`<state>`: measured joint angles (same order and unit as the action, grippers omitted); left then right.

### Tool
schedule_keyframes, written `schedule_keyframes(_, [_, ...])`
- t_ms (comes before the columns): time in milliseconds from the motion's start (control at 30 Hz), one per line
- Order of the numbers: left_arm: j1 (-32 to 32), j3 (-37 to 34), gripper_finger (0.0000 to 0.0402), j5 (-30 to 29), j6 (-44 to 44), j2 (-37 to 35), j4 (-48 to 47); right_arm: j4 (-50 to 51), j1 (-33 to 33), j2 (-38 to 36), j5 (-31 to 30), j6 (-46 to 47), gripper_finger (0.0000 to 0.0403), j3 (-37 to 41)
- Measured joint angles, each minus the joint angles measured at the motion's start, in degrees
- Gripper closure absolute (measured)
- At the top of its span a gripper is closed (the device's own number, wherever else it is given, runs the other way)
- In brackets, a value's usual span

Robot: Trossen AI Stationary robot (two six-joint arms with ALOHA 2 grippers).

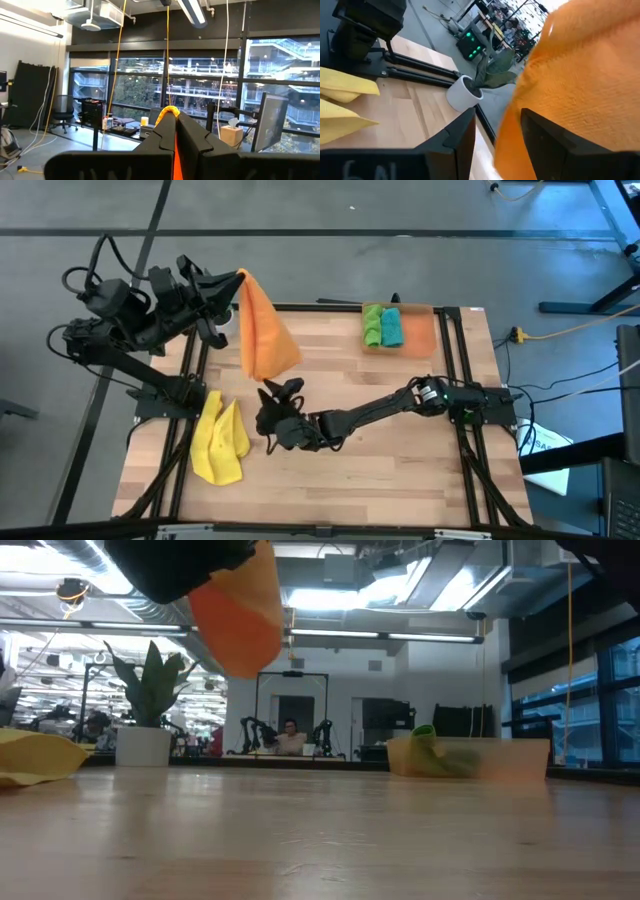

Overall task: Roll microfiber towels into tight, uniform cylinder then place into a basket
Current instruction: Fold the orange towel

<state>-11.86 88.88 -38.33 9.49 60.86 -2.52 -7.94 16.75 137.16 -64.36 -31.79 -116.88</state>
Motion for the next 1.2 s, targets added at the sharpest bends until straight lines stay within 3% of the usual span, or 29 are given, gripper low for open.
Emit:
schedule_keyframes(233, [-0.2,0.0,0.0402,0.2,-1.8,-0.2,0.0,0.1,0.0,0.0,1.3,0.0,0.0244,0.0])
schedule_keyframes(500, [-0.2,0.0,0.0402,0.5,-3.4,-0.2,0.0,-1.0,0.0,0.0,-6.0,0.0,0.0244,0.0])
schedule_keyframes(1200, [-2.5,0.0,0.0402,-1.8,-1.6,-0.2,-0.1,-2.1,-2.7,0.0,-8.8,1.6,0.0244,0.0])
